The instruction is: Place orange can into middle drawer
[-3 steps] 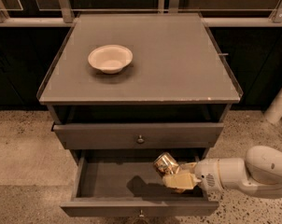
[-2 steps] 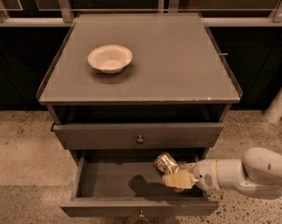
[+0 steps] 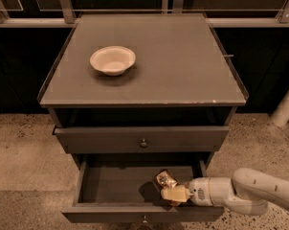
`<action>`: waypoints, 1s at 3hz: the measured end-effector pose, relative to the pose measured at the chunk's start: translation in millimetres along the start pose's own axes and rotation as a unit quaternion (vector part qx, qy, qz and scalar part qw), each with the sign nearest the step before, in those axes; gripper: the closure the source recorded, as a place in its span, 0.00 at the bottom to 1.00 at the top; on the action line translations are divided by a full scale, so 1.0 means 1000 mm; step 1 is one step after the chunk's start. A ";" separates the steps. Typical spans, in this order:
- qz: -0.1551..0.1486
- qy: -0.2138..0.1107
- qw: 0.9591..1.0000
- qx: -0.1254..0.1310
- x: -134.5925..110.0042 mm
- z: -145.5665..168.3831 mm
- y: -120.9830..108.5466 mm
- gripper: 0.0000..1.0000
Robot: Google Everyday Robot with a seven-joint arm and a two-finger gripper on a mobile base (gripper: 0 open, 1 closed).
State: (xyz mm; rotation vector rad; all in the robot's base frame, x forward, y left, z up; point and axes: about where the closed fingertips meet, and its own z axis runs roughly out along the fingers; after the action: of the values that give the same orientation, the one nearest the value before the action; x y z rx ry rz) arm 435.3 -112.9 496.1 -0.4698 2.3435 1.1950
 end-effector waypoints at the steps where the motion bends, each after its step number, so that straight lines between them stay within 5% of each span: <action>1: -0.004 -0.002 1.000 -0.001 -0.001 0.000 0.001 1.00; 3: 0.057 -0.030 0.998 0.022 0.001 0.010 -0.058 1.00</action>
Offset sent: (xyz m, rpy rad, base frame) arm 0.0379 -0.0364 -0.0461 0.0108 0.0386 -0.1580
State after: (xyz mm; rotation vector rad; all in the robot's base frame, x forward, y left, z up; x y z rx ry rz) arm 465.7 -137.0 451.9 -0.2840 2.3665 1.1874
